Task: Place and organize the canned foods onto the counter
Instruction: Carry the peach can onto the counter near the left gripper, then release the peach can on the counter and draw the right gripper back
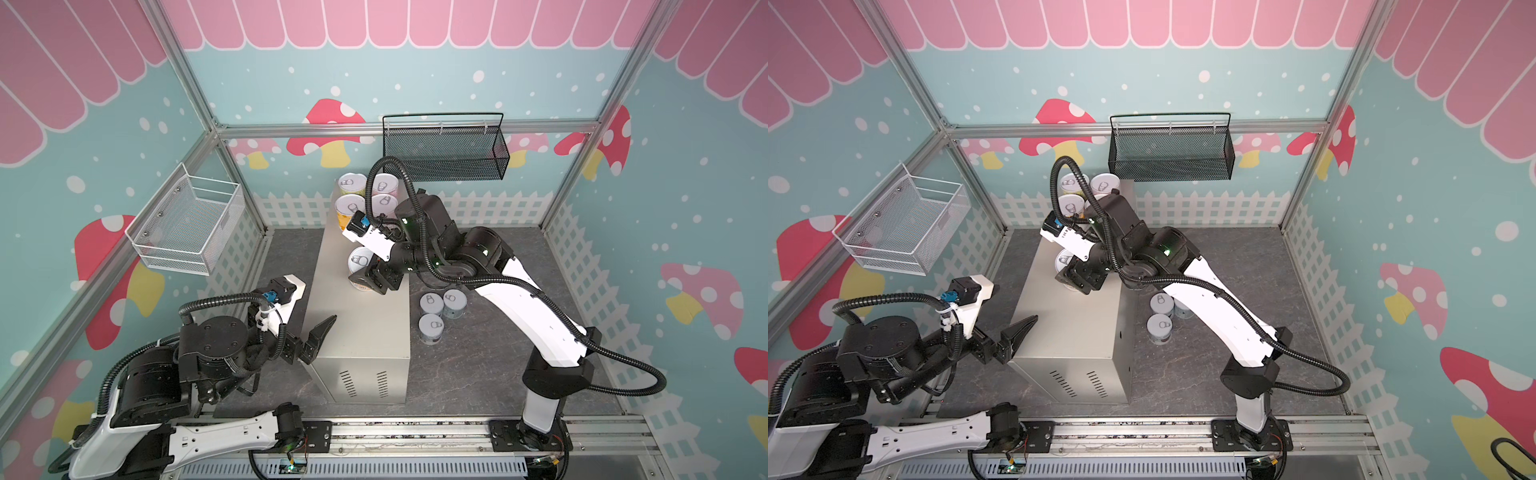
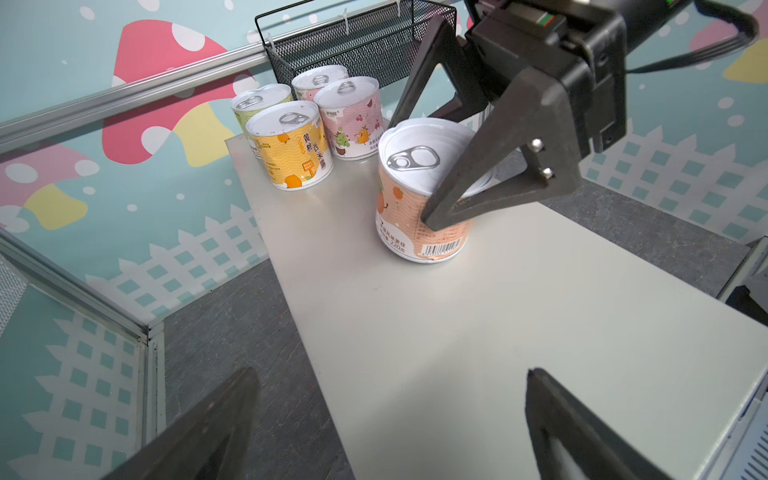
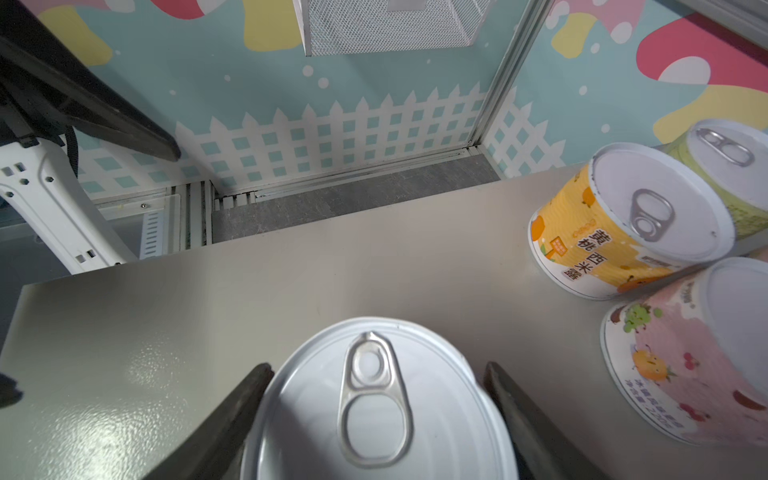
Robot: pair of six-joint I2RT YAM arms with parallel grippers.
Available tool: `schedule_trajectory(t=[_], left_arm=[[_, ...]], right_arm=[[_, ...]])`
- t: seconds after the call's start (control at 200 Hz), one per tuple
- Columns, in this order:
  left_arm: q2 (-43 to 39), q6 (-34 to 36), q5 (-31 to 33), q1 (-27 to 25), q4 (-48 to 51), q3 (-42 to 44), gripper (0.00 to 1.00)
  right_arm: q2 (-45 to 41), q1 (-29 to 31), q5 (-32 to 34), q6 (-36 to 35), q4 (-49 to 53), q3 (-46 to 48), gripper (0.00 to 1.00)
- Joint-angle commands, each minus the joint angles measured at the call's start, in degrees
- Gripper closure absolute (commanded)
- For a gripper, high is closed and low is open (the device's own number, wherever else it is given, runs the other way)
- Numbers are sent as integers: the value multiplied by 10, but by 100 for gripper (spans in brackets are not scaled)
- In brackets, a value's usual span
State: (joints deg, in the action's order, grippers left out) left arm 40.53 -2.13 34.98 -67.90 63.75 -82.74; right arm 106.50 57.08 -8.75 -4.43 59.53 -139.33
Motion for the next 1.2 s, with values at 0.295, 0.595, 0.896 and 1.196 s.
schedule_trajectory(t=[0.295,0.595,0.896,1.196], left_arm=[[10,10,36,-1,-7,21,0],[23,23,42,-2,-57,45,0],[43,35,6,30,-118,53,0],[66,43,-134,155,-164,64,0]], right_arm=[[53,30,17,-7,-20,-46,19],[41,32,24,0,-44,-44,7],[-138,32,61,16,-157,154,1],[-301,31,150,33,-252,365,0]])
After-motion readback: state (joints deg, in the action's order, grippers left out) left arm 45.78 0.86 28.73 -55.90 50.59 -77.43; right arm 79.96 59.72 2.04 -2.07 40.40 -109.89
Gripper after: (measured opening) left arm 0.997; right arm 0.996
